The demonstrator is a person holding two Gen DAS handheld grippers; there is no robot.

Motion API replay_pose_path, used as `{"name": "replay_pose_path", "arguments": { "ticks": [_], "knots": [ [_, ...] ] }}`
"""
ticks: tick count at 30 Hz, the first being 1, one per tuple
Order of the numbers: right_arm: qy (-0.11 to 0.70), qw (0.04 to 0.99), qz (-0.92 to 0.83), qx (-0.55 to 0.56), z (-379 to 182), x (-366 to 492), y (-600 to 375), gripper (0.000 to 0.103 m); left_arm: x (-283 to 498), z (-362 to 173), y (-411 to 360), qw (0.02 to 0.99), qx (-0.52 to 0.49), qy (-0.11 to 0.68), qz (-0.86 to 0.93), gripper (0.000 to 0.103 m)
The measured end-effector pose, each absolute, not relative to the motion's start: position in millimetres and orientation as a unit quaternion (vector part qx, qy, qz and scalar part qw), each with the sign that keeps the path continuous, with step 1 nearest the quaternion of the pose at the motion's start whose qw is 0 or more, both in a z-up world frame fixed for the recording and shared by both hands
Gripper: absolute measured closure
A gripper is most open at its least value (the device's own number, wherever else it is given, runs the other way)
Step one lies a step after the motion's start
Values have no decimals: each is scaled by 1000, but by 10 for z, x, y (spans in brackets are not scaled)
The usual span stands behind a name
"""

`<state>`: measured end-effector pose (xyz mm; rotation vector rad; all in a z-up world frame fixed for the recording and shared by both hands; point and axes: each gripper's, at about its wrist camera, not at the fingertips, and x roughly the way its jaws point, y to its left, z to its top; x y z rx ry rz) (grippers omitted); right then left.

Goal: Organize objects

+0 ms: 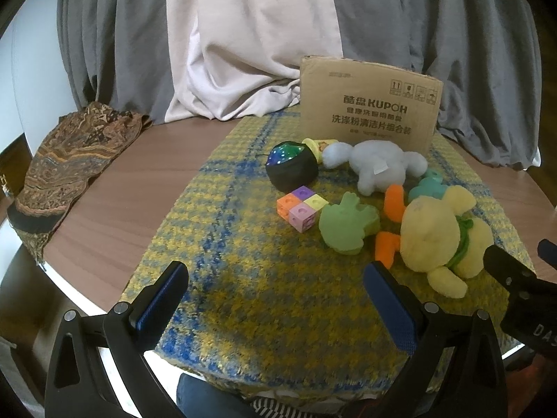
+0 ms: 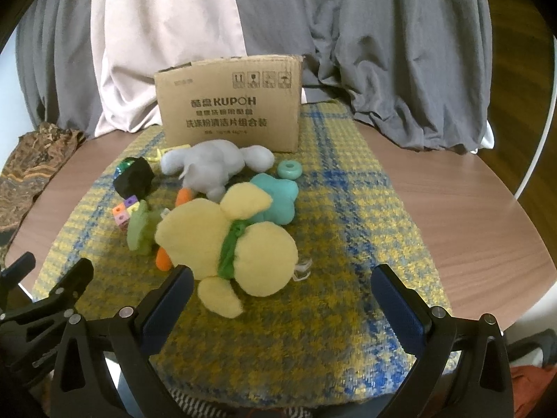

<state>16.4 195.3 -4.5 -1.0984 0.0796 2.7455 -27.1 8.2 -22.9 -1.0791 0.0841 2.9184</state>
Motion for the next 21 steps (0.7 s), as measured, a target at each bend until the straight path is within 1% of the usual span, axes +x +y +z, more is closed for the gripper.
{"name": "replay_pose_path", "arguments": {
  "ticks": [13, 21],
  "knots": [
    [16, 70, 922, -382, -210, 13, 1842, 1, -314, -322, 25, 4, -346, 26, 938, 0],
    [-17, 54, 915, -400, -322, -139, 1708, 1, -335, -397, -3, -1, -352, 22, 936, 0]
  ]
}}
